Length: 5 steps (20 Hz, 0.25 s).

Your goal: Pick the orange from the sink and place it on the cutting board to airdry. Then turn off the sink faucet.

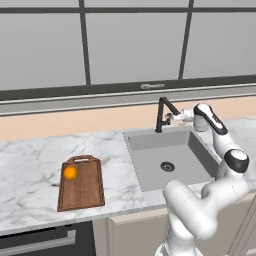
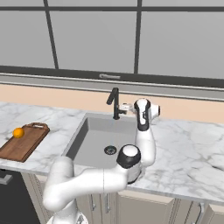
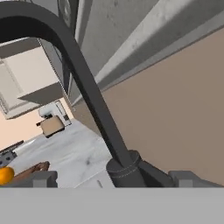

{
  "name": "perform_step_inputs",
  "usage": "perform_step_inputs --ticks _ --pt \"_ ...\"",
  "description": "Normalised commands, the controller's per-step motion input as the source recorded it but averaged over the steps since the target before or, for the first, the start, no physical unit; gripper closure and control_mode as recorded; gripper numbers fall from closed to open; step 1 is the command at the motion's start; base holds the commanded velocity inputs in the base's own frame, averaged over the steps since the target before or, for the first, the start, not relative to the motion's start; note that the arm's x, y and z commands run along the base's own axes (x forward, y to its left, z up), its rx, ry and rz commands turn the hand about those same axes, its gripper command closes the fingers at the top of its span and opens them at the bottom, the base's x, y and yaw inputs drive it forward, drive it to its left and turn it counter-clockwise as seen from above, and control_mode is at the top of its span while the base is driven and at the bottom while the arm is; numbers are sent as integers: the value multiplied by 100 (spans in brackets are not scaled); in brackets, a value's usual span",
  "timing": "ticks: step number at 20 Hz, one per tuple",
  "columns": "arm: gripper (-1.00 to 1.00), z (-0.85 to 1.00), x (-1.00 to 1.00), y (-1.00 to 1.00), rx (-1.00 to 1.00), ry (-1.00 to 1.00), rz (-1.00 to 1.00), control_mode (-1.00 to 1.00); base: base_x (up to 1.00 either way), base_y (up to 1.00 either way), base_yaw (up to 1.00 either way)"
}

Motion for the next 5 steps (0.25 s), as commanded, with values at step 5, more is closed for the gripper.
perform_step_inputs --ticks 5 --pt "-100 0 -14 45 0 -15 16 -100 0 0 0"
